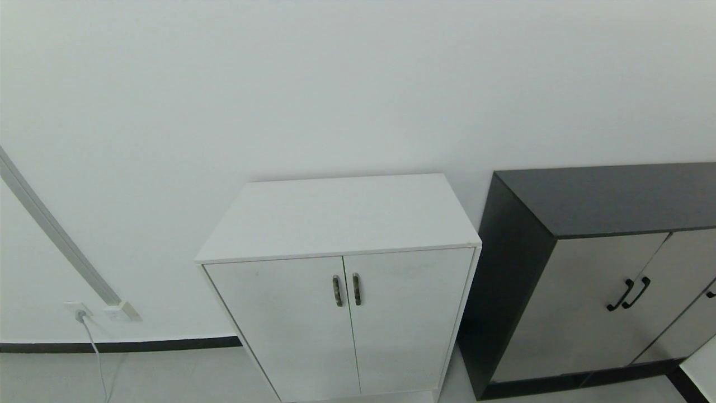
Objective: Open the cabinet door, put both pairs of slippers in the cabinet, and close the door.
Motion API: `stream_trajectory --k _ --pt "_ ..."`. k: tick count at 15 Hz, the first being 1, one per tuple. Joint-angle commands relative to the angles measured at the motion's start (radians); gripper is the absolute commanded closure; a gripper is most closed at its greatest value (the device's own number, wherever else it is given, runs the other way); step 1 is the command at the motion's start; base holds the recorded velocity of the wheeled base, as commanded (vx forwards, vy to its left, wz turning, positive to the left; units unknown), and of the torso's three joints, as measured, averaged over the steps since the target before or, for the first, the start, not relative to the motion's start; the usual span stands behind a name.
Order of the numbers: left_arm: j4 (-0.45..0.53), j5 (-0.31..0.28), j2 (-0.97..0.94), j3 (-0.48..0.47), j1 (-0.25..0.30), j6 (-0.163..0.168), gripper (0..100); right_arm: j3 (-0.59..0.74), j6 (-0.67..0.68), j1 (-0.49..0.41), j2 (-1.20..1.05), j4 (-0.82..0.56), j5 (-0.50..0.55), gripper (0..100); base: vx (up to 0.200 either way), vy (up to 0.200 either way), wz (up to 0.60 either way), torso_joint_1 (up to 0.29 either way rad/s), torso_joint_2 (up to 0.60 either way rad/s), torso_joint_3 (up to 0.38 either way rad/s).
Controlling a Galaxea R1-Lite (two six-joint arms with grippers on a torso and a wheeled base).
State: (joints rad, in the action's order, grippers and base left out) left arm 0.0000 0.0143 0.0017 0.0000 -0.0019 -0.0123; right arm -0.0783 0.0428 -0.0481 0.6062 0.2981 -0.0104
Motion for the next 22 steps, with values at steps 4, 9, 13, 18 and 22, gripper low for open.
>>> stream_trajectory --k 4,9,13,18,22 --pt "0.000 0.001 0.000 0.000 0.000 -0.005 100 -0.040 0.000 0.017 -0.358 -0.267 -0.011 100 0.000 0.000 0.00 0.000 0.00 0.000" --pt "-0.002 0.001 0.000 0.000 0.000 -0.005 100 -0.034 -0.001 0.117 -0.496 -0.389 -0.011 100 0.000 0.000 0.00 0.000 0.00 0.000" --pt "-0.002 0.001 0.000 0.000 0.000 -0.005 100 -0.005 -0.001 0.122 -0.508 -0.402 -0.013 100 0.000 0.000 0.00 0.000 0.00 0.000" --pt "0.000 0.003 0.000 0.000 0.000 -0.005 100 0.014 -0.070 0.122 -0.508 -0.392 -0.017 100 0.000 0.000 0.00 0.000 0.00 0.000" --pt "-0.002 0.003 0.000 0.000 0.000 -0.005 100 0.077 -0.107 0.122 -0.508 -0.300 -0.017 100 0.000 0.000 0.00 0.000 0.00 0.000"
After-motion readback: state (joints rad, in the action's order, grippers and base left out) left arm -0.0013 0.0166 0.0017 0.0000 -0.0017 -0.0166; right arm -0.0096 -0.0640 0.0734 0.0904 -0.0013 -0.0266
